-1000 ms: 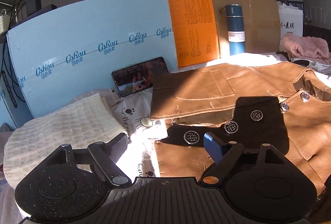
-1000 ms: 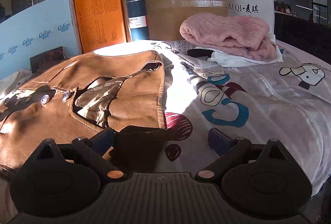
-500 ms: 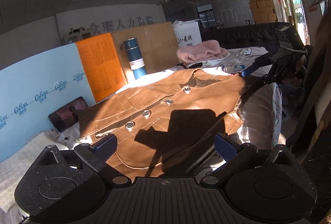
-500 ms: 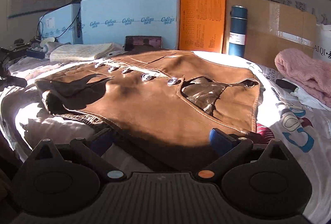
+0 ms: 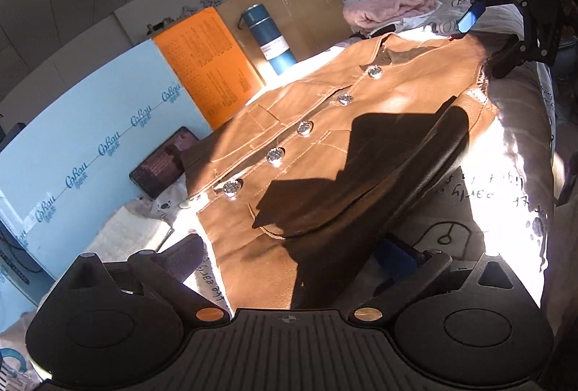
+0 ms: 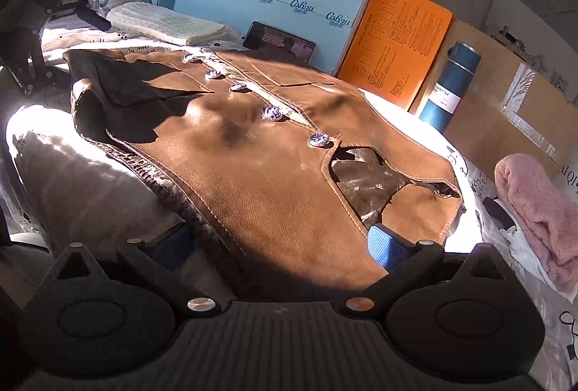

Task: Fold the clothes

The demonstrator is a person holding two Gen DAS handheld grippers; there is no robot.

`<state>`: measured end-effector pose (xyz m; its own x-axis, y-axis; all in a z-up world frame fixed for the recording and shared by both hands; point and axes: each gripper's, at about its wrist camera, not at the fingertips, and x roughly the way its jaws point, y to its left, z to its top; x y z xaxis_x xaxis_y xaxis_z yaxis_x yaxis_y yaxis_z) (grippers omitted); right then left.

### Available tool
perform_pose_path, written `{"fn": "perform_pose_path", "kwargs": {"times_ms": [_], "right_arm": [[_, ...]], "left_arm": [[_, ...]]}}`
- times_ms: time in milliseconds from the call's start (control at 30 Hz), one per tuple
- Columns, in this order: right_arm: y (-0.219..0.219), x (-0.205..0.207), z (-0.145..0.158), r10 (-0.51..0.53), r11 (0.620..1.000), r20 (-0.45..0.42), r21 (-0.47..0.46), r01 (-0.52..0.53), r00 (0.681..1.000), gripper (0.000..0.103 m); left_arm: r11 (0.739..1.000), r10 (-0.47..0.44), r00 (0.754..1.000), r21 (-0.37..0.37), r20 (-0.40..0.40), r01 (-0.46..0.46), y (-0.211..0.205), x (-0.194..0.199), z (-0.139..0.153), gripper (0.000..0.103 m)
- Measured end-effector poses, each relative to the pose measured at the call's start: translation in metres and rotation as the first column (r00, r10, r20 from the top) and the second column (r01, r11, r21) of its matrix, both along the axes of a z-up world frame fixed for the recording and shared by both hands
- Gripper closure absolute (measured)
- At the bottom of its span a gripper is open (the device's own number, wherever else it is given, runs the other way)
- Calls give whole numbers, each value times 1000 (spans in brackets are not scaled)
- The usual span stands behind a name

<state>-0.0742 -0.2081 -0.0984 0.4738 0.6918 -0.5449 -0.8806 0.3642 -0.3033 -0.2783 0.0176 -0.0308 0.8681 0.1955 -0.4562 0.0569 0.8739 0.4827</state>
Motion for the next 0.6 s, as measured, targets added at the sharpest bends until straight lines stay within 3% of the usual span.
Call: {"fn": "perform_pose_path", "kwargs": {"times_ms": [133, 300, 367, 467, 500, 567, 600], "right_arm": [[18, 3, -1, 70, 997, -21, 14, -70, 997, 0], [36, -5, -3, 149, 989, -10, 11, -149, 989, 0], [31, 3, -3, 110, 994, 4, 12, -110, 994, 0], [16, 23, -3, -43, 999, 34, 11, 43, 998, 0], [12, 28, -2, -82, 997, 42, 13, 82, 996, 1], [0, 31, -2, -129, 991, 55, 29, 128, 990, 5], [-6, 33, -2, -152, 988, 61, 38, 150, 986, 8]], "left_arm": [[998, -67, 995, 11, 71, 66, -9, 12, 7, 1], [995, -94, 995, 49, 27, 92, -11, 18, 1, 1], [996, -62, 998, 68, 23, 61, -5, 16, -3, 1], [998, -39, 997, 50, 70, 35, 3, 11, -2, 5], [999, -40, 996, 37, 86, 37, 6, 9, 0, 12], [997, -71, 993, 27, 96, 69, 6, 8, 2, 42], [996, -92, 992, 23, 90, 90, 6, 8, 2, 67]]}}
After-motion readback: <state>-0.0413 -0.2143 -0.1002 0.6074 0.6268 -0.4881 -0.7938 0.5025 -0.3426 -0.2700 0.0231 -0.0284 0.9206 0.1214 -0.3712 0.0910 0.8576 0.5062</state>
